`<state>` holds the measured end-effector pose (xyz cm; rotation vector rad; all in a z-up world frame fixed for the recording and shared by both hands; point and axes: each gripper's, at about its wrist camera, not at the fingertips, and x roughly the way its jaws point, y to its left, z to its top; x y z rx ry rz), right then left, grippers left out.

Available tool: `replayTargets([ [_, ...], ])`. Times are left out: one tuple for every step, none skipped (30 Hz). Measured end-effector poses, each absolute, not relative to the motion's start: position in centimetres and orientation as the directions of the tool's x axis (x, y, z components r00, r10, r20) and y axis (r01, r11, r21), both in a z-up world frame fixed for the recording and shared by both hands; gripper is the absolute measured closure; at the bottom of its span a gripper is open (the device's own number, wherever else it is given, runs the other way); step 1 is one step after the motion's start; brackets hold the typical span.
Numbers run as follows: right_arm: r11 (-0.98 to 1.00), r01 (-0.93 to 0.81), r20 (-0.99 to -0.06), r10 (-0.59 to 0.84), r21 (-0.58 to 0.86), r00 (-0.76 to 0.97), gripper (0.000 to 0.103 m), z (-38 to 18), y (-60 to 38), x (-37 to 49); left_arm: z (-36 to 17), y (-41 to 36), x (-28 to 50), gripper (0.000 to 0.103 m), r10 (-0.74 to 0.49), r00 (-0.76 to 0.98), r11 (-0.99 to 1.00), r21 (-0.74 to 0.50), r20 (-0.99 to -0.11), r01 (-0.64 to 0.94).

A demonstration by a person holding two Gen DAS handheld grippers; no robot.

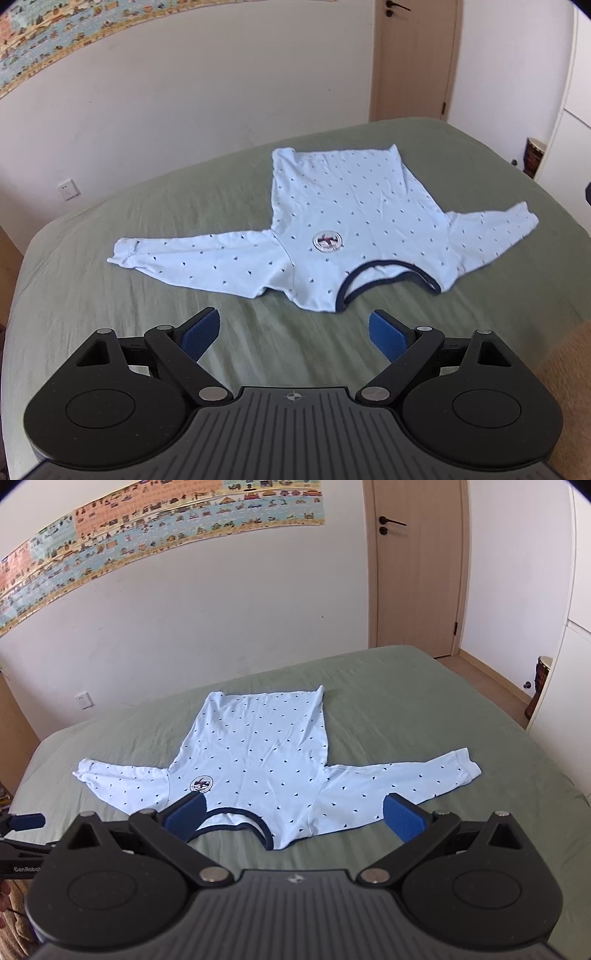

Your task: Fold clothes

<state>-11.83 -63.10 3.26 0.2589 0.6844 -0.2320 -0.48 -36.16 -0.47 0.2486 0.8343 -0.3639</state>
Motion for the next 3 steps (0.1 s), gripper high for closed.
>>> replayTargets([
  [0.943,0.293,-0.651,-0.124,0.158,0.749,0.000,3.14,-63.10,-11.74,-0.43,-36.12,-0.41,0.014,-0.215,0.615,0.911,0.072,-0.759,0.407],
  [0.944,0.291,-0.654,-0.122,0.157,0.746,0.000,3.03,-63.11,-11.64,-0.39,-36.08,-0.34,0.014,-0.214,0.615,0.911,0.072,-0.759,0.406],
  [0.944,0.290,-0.658,-0.120,0.156,0.744,0.000,2.92,-63.11,-11.55,-0.36,-36.05,-0.28,0.014,-0.213,0.614,0.912,0.072,-0.760,0.404],
])
